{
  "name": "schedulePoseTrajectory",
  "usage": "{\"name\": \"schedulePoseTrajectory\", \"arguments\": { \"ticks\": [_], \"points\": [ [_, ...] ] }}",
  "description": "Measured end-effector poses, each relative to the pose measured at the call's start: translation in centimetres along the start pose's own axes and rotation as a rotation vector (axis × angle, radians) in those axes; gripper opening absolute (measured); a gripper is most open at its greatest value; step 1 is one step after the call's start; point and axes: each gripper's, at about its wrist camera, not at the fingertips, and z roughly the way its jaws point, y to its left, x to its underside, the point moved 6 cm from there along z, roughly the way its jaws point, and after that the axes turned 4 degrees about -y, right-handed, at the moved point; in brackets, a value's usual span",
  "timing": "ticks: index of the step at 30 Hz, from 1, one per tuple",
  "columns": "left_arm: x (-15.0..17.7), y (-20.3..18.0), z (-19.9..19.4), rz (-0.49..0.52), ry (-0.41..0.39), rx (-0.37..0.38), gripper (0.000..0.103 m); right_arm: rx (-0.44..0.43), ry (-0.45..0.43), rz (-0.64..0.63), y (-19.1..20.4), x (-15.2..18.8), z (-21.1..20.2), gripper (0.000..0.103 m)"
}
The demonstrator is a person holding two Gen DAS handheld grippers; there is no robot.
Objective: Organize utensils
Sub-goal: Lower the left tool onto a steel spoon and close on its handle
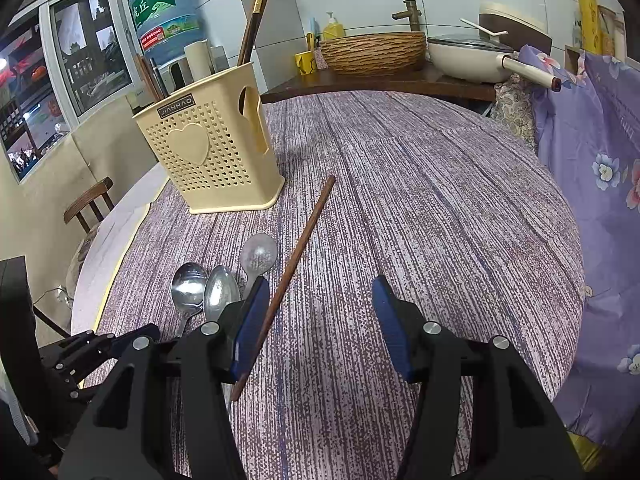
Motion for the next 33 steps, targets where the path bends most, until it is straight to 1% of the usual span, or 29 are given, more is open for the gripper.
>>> {"name": "schedulePoseTrajectory", "arguments": {
  "ticks": [4,6,11,16,18,20,21,26,33],
  "points": [
    [0.1,0.4,0.0,-0.01,-0.001,-0.02,0.012,-0.007,0.005,0.001,0.1,0.1,0.1,0.054],
    [0.1,1.0,0.0,-0.028,0.001,-0.016,0.012,-0.009,0.009,0.001,0.2,0.2,0.3,0.054],
    [0.2,2.4,-0.2,-0.059,0.003,-0.035,0.012,-0.01,0.019,0.0,0.4,0.4,0.6,0.054],
    [0.2,2.8,-0.3,-0.064,0.009,-0.027,0.012,-0.013,0.025,0.004,0.5,0.6,0.8,0.054],
    [0.0,2.6,-0.2,-0.055,0.009,-0.028,0.019,-0.012,0.025,0.005,0.5,0.6,0.8,0.054],
    [-0.3,2.4,-0.2,-0.039,-0.002,-0.032,0.051,-0.008,0.026,0.007,0.4,0.6,0.7,0.054],
    [-0.5,2.3,-0.2,-0.033,-0.013,-0.036,0.053,-0.007,0.025,0.01,0.3,0.6,0.7,0.054],
    [-1.5,2.5,1.3,-0.017,0.008,-0.043,0.053,0.003,0.019,0.014,-0.1,0.4,0.3,0.054],
    [-3.1,2.7,2.8,-0.013,0.044,-0.018,0.052,0.006,0.035,0.031,-0.7,0.3,0.8,0.054]
  ]
}}
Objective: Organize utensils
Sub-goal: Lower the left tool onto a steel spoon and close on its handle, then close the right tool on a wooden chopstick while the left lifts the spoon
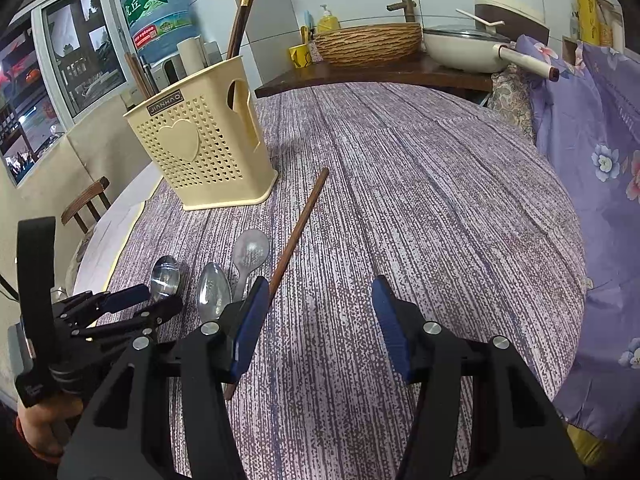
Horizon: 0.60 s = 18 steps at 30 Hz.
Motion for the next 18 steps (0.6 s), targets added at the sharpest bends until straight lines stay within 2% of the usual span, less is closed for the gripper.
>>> {"name": "schedulePoseTrajectory", "arguments": {
  "ticks": [2,11,18],
  "points": [
    [-0.3,-0.3,0.3,0.016,0.006,-0.011,0.047,0.016,0.017,-0.007,0.0,0.1,0.6,0.054],
    [-1.2,-0.9,0.9,0.042,0.018,-0.03,0.047,0.033,0.115,-0.038,1.5,-1.3,4.9,0.054],
    [-1.4,-0.8,1.1,0.039,0.008,-0.041,0.048,0.103,0.155,-0.047,2.5,-3.4,9.2,0.038]
  ]
}}
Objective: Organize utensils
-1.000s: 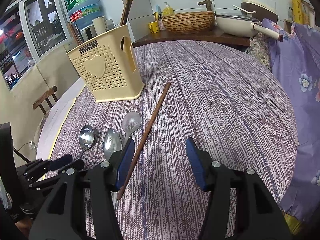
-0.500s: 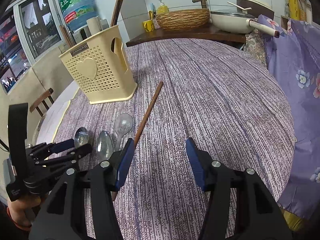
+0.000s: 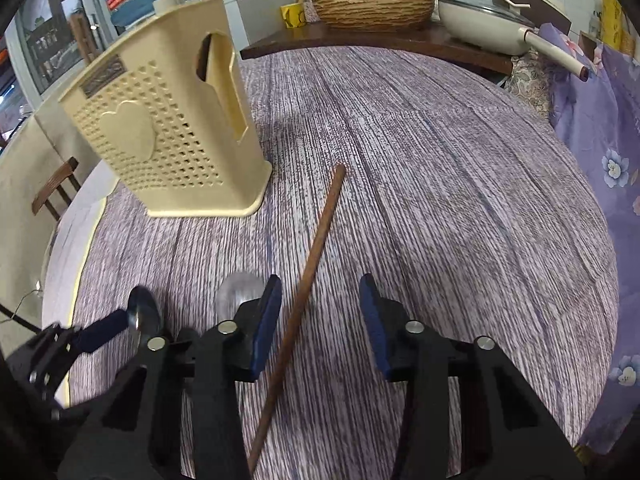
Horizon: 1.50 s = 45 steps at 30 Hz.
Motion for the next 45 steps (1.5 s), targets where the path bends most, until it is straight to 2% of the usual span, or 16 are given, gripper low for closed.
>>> {"name": "schedulePoseTrajectory", "arguments": {
  "ticks": [2,8,15,24,31,37,45],
  "points": [
    [0.0,0.0,0.0,0.004,-0.004,-0.006,0.049,0.008,0.026,0.014,0.2,-0.3,1.2,0.036],
    [-0.2,0.5,0.1,-0.001,-0.021,-0.031,0.048,0.065,0.004,0.021,0.2,-1.5,2.7,0.029],
    [-0.4,0.3,0.2,0.012,-0.032,-0.036,0.047,0.102,0.009,0.032,-0.5,-2.7,3.7,0.01],
    [-1.2,0.3,-1.1,-0.001,-0.079,-0.013,0.047,0.043,0.002,0.096,-1.6,-3.1,3.2,0.008],
    [-2.7,1.1,-3.7,-0.056,-0.152,0.069,0.046,-0.055,-0.079,0.116,-1.8,-4.1,-0.4,0.008],
    [-4.2,1.8,-6.2,-0.074,-0.225,0.089,0.046,-0.125,-0.186,0.092,-1.0,-5.5,-5.0,0.008],
    [-5.4,2.7,-8.2,-0.096,-0.277,0.1,0.046,-0.194,-0.306,0.03,-0.2,-6.6,-11.3,0.008]
  ]
}}
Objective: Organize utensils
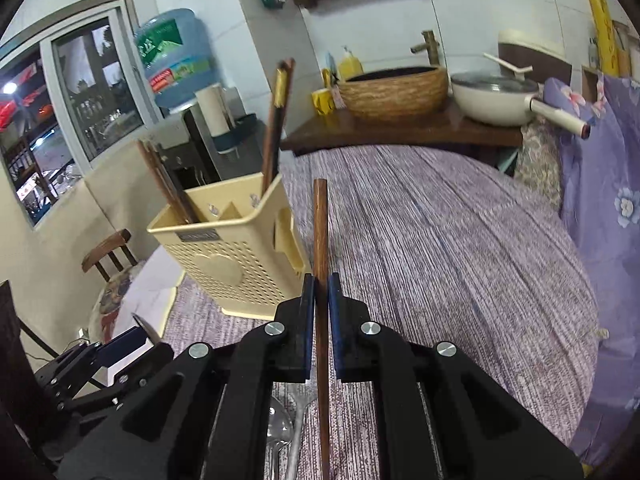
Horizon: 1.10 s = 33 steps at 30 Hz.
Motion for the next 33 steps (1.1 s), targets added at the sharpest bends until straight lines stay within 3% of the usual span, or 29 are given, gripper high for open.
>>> {"name": "schedulePoseTrajectory", "arguments": {
  "ticks": [10,11,12,26,27,28,29,30,31,33],
  "points": [
    [-1.0,0.2,-0.9,0.0,-0.033,-0.002,0.046,-0.053,-0.046,-0.049,0.9,-1.3,-2.8,0.008],
    [-1.1,0.2,-1.0,0.001,-0.036,0.0,0.016,-0.052,-0.049,-0.053,0.9,-1.3,-3.0,0.008],
    [-1.1,0.1,-1.0,0.006,-0.03,0.007,0.006,-0.051,-0.051,-0.057,1.0,-1.4,-3.1,0.008],
    [-1.4,1.4,-0.4,-0.014,-0.014,-0.023,0.002,-0.04,-0.055,-0.067,1.1,-1.3,-3.2,0.008],
    [-1.2,1.8,-0.1,-0.011,-0.005,-0.047,0.004,-0.038,-0.055,-0.066,1.1,-1.4,-3.2,0.008],
    [-1.0,2.3,0.3,-0.013,0.002,-0.078,0.02,-0.035,-0.057,-0.064,1.1,-1.4,-3.2,0.008],
    [-0.8,2.9,0.6,-0.016,0.005,-0.101,0.052,-0.035,-0.059,-0.062,0.9,-1.4,-3.3,0.008],
    [-0.5,3.3,1.1,-0.019,0.01,-0.128,0.067,-0.037,-0.061,-0.059,0.9,-1.4,-3.4,0.008],
    [-0.2,3.6,1.6,-0.02,0.017,-0.14,0.072,-0.037,-0.063,-0.057,0.9,-1.4,-3.4,0.008],
    [0.7,3.9,2.9,-0.019,0.058,-0.158,0.07,-0.038,-0.062,-0.056,0.8,-1.3,-3.5,0.008]
  ]
}}
